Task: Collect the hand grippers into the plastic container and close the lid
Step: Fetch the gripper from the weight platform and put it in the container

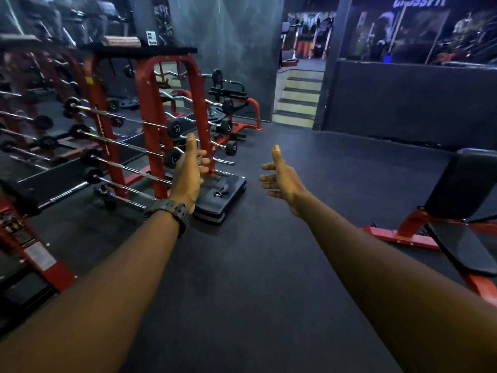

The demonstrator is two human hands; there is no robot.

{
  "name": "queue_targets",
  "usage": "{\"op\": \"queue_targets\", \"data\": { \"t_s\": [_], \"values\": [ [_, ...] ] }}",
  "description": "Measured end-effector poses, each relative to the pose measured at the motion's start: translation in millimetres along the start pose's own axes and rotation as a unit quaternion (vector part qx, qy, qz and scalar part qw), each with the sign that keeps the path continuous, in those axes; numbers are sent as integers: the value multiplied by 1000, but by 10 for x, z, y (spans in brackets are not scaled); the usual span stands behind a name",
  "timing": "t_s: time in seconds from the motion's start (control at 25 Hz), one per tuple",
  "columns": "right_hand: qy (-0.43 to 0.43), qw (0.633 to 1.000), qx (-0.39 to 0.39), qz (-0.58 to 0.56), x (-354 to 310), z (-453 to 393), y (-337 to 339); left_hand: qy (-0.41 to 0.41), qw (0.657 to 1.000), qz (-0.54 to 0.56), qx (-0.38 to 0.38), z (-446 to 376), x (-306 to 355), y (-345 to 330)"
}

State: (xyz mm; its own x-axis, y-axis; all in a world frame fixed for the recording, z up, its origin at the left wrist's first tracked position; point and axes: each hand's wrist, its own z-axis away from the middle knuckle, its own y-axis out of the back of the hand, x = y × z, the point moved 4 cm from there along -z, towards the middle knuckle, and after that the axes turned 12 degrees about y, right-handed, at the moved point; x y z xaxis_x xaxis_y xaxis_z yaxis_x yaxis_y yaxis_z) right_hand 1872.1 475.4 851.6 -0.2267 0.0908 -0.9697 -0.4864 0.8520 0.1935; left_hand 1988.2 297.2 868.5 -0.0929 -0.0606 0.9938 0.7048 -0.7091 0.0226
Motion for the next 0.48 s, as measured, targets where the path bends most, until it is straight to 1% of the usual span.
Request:
{"op": "queue_targets", "data": {
  "t_s": [0.16,0.28,0.48],
  "values": [
    [-5,1000,-7,-5,248,-971,136,9,1000,3,5,-799,7,-349],
    [-9,1000,-27,-11,601,-1790,235,3,1000,10,18,-1506,-88,-700],
    [-43,997,-54,-33,1160,-3175,415,41,998,1,56,-2752,-159,-1283]
  ]
}}
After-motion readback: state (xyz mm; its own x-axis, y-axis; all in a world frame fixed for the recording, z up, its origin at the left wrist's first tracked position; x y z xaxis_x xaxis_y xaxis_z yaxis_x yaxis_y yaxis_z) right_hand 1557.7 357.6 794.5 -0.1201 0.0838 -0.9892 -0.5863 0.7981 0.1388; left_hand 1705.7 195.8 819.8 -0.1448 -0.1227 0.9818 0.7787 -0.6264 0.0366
